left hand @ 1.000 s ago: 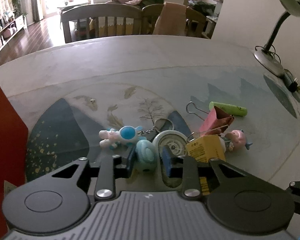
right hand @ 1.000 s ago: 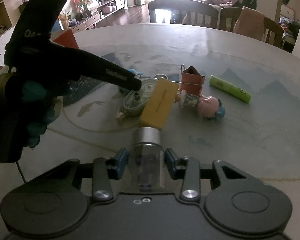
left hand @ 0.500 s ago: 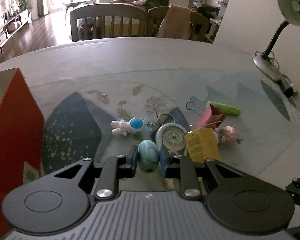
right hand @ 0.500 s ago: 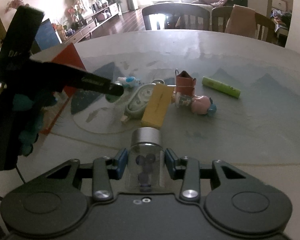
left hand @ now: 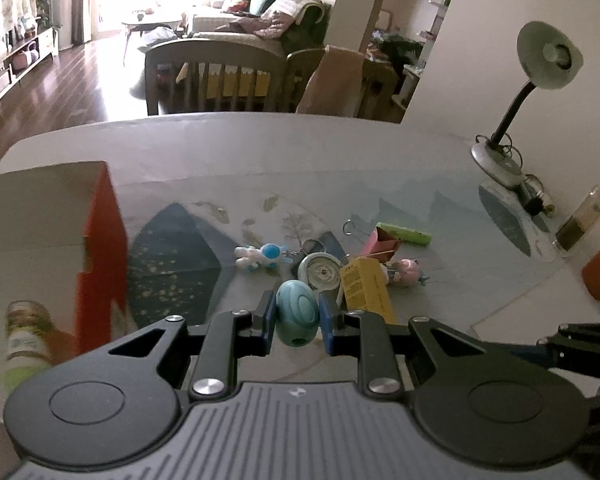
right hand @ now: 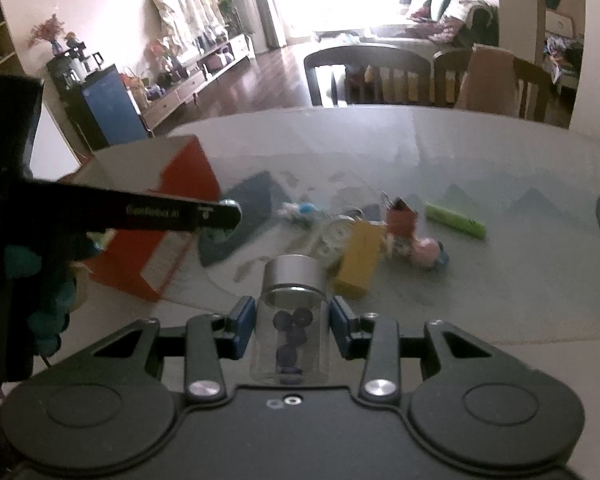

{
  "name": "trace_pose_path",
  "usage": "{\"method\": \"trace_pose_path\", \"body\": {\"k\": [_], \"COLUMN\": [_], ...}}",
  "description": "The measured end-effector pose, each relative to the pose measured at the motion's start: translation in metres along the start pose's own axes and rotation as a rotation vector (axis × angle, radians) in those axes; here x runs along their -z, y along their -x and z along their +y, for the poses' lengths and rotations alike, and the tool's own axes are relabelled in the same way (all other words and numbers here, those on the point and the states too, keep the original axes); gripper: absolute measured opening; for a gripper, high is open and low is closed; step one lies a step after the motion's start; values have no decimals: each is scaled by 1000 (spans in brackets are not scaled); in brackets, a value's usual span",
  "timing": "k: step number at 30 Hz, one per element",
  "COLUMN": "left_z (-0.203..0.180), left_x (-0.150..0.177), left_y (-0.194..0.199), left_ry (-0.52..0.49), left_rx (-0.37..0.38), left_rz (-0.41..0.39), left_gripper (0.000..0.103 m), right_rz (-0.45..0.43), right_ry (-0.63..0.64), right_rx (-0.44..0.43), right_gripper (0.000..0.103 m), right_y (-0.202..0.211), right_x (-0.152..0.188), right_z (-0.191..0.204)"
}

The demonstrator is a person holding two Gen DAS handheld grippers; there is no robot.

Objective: Organize rigid objects
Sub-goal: 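Carry the teal ball and bead vial over the shoebox with both tools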

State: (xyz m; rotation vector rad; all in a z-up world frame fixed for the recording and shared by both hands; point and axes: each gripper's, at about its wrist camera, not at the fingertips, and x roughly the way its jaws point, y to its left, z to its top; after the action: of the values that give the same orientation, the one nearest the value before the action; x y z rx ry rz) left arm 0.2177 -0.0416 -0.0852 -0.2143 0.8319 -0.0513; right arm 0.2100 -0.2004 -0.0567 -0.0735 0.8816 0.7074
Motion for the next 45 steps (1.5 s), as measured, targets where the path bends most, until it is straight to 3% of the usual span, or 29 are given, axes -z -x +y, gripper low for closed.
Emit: {"method": "trace_pose_path", "body": {"k": [13, 25, 35, 45], "left_z": [46, 111, 174, 239], "left_x": [-1, -3, 2, 2], "left_y": [71, 114, 126, 112], "left_ry": [2, 23, 57, 86], "left_rx": [-19, -85, -126, -191], "left_rz": [-74, -132, -103, -53], "left_gripper": [23, 22, 23, 23], "right_rz": [-61, -85, -68, -32], "right_ry": [50, 100, 122, 157], "right_rx": [-18, -47, -72, -51], "right_gripper": [40, 40, 40, 40], "right_y": [12, -11, -47, -95], "right_x": [-34, -60, -76, -91], "right_z": [68, 132, 174, 202]}}
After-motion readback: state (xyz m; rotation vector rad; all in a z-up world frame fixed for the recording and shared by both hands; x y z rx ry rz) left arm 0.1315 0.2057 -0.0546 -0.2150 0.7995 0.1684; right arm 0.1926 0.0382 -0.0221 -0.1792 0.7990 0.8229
